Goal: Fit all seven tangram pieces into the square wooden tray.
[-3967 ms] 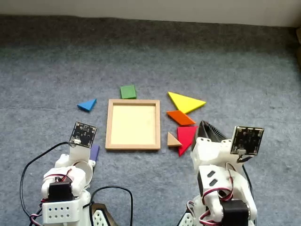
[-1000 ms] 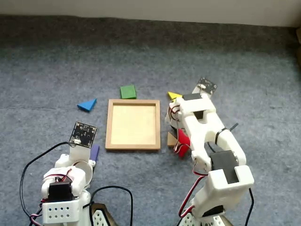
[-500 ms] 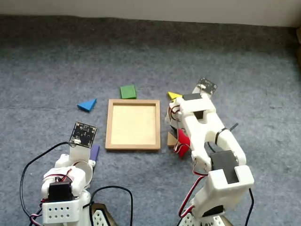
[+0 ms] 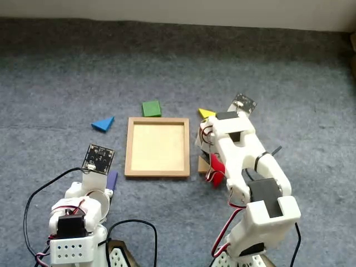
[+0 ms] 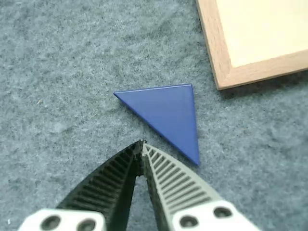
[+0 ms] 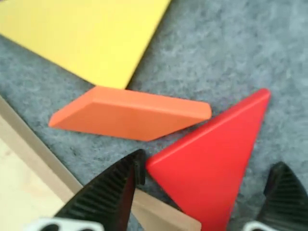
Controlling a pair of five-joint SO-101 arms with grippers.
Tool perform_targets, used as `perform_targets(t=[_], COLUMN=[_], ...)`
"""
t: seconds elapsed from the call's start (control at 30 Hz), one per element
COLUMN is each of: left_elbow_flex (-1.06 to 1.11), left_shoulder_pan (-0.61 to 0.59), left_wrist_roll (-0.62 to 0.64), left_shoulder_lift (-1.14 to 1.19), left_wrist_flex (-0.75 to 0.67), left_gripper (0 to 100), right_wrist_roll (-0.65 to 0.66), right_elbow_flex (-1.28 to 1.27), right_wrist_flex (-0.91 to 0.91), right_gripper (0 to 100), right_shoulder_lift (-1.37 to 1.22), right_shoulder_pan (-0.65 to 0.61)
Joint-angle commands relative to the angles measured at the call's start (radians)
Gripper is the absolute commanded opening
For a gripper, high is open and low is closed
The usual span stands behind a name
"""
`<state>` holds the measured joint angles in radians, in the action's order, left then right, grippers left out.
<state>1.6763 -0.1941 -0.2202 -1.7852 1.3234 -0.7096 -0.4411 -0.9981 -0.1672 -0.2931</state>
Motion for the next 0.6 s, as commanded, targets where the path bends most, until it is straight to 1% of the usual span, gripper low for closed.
perform_targets(t=[0.0, 0.1, 0.3, 0.5, 0.57], left_elbow_flex=[0.019, 0.019, 0.019, 0.019, 0.019], left_shoulder_pan=[-0.004, -0.004, -0.004, -0.004, -0.004], left_wrist_roll=[0.003, 0.003, 0.003, 0.003, 0.003], left_shoulder_lift=[-0.025, -0.025, -0.025, -0.025, -0.025], left_wrist_flex=[0.005, 0.005, 0.005, 0.005, 0.005], left_gripper=[1, 1, 1, 1, 1], right_wrist_roll=[-0.006, -0.006, -0.005, -0.002, 0.037], right_elbow_flex=[-0.002, -0.001, 0.005, 0.005, 0.005], right_wrist_flex=[-0.012, -0.036, -0.051, -0.056, -0.084], right_gripper=[37.5, 36.0, 23.3, 22.1, 22.1], right_shoulder_lift=[0.013, 0.013, 0.018, 0.021, 0.022], right_shoulder_pan=[0.008, 0.008, 0.01, 0.01, 0.01])
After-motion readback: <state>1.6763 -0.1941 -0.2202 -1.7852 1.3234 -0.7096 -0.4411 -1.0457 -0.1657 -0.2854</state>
